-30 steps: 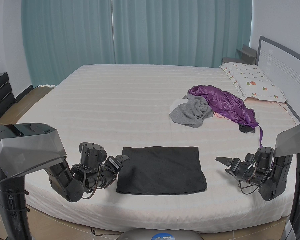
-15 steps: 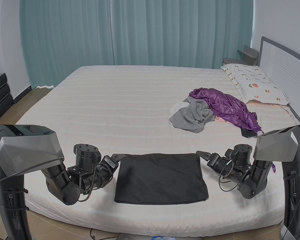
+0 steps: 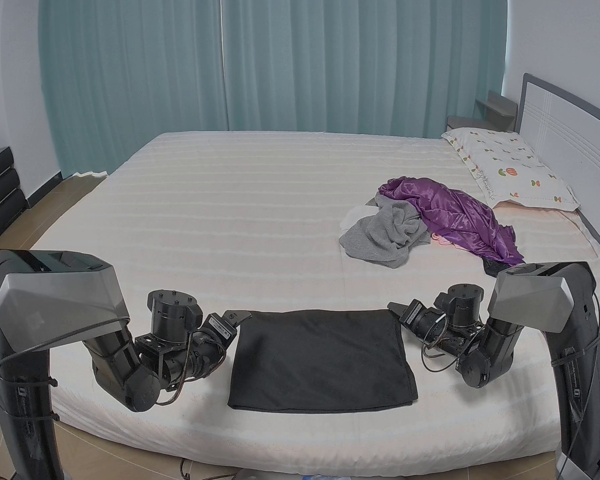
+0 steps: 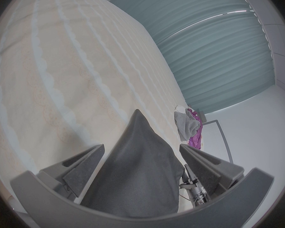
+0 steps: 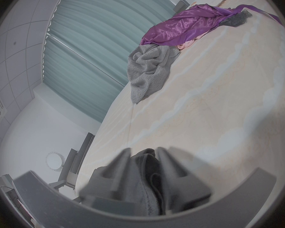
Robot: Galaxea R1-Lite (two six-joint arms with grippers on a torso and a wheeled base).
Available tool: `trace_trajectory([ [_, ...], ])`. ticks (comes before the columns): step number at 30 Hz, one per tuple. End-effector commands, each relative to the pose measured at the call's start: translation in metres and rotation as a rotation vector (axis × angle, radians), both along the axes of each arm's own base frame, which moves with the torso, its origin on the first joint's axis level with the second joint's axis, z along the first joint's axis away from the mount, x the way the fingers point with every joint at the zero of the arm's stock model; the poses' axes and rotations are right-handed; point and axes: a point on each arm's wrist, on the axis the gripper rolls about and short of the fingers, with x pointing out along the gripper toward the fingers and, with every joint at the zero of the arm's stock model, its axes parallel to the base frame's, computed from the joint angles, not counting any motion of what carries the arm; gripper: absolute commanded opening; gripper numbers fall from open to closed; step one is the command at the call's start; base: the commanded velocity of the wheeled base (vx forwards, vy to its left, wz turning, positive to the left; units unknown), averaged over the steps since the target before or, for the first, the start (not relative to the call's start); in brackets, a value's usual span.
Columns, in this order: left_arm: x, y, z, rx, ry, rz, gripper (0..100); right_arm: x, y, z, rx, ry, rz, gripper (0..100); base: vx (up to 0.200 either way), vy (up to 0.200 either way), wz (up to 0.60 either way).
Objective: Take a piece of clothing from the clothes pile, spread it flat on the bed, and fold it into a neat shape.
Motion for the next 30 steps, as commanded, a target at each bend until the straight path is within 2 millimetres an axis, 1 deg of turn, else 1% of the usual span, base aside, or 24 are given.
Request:
trace_trajectory([
  [1,0.0,0.0,-0.001,0.001,0.003,-0.001,100,0.003,0.0,-0.006,-0.001,0.002,-0.005,0,0.0,0.0,0.0],
  [7,0.0,0.0,-0.001,0.001,0.003,-0.001,100,0.009,-0.003,-0.007,-0.007,-0.011,-0.037,0,0.0,0.0,0.0],
  [17,0.0,0.0,-0.001,0.0,0.001,-0.001,100,0.008,-0.004,-0.008,-0.007,-0.006,-0.037,0,0.0,0.0,0.0],
  [18,0.0,0.0,-0.001,0.0,0.001,-0.001,100,0.008,-0.004,-0.008,-0.007,-0.006,-0.037,100,0.0,0.0,0.0],
  [22,0.001,-0.001,-0.001,0.0,0.0,-0.001,100,0.006,-0.009,0.001,0.02,-0.007,-0.057,100,0.0,0.0,0.0],
  [26,0.0,-0.001,-0.001,0.0,0.001,-0.001,100,-0.009,-0.025,0.025,0.062,0.009,-0.101,100,0.0,0.0,0.0],
  [30,0.001,-0.001,-0.001,0.0,0.001,-0.001,100,-0.027,-0.037,0.044,0.104,0.04,-0.139,100,0.0,0.0,0.0],
])
